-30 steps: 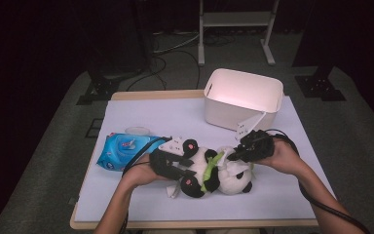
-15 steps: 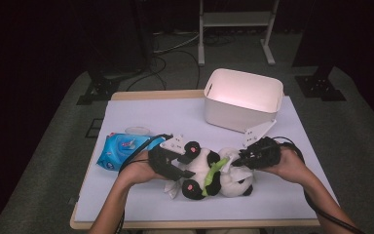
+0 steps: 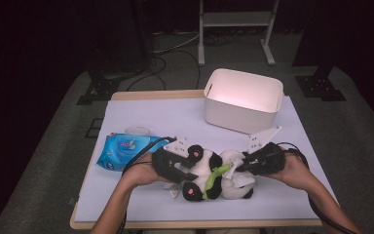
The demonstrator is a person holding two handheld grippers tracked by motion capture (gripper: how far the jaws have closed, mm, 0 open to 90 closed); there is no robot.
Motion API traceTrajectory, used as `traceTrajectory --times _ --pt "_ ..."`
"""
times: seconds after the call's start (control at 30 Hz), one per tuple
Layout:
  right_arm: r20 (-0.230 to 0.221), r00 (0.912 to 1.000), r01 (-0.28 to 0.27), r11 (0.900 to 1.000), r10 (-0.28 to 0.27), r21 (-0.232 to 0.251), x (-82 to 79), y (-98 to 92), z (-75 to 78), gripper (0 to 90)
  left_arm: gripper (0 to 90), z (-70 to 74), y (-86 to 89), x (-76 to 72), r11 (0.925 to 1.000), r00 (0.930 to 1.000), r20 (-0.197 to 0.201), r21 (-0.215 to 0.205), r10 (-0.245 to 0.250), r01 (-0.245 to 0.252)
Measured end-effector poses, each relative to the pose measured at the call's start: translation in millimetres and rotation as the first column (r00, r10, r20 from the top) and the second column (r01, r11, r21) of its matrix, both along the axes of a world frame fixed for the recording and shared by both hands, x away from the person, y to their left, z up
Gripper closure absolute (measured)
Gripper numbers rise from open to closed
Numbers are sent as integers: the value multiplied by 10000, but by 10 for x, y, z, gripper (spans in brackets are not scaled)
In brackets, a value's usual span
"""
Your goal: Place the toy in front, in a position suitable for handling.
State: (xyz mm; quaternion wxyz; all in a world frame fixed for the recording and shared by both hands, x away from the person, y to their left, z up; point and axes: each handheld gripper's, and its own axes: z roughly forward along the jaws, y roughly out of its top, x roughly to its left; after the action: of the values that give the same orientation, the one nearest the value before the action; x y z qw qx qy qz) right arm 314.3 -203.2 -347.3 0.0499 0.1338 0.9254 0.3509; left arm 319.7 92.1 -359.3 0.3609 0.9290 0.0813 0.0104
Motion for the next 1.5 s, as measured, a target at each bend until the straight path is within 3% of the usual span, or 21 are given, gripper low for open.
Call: traceTrajectory --times 0.2,0.5,0.63,1.03,1.2,1.33,1.5 --pt "106 9999 -106 9994 110 -322 37 83 70 805 578 -24 -29 -30 9994 9994 331 338 74 -85" --pt "118 9994 -331 9977 339 -591 184 325 154 803 577 -28 -11 -36 9995 9995 322 305 43 -53" --pt "104 9994 -308 9974 315 -659 216 346 148 803 577 -32 2 -30 9994 9992 392 335 30 -43" --pt "-361 9983 453 9989 -458 -129 181 -112 14 801 577 -30 3 -16 9997 9997 242 257 37 -44" --pt "-703 9921 1060 9940 -1039 269 157 -342 -113 801 577 -23 1 -1 9994 9997 238 348 18 -26" --pt "-831 9894 1239 9910 -1194 508 152 -450 -195 801 577 -20 -2 5 9993 9997 239 372 25 -34" --pt "-989 9837 1535 9878 -1503 262 181 -564 -288 801 577 -21 -7 7 9993 9997 224 359 74 -82"
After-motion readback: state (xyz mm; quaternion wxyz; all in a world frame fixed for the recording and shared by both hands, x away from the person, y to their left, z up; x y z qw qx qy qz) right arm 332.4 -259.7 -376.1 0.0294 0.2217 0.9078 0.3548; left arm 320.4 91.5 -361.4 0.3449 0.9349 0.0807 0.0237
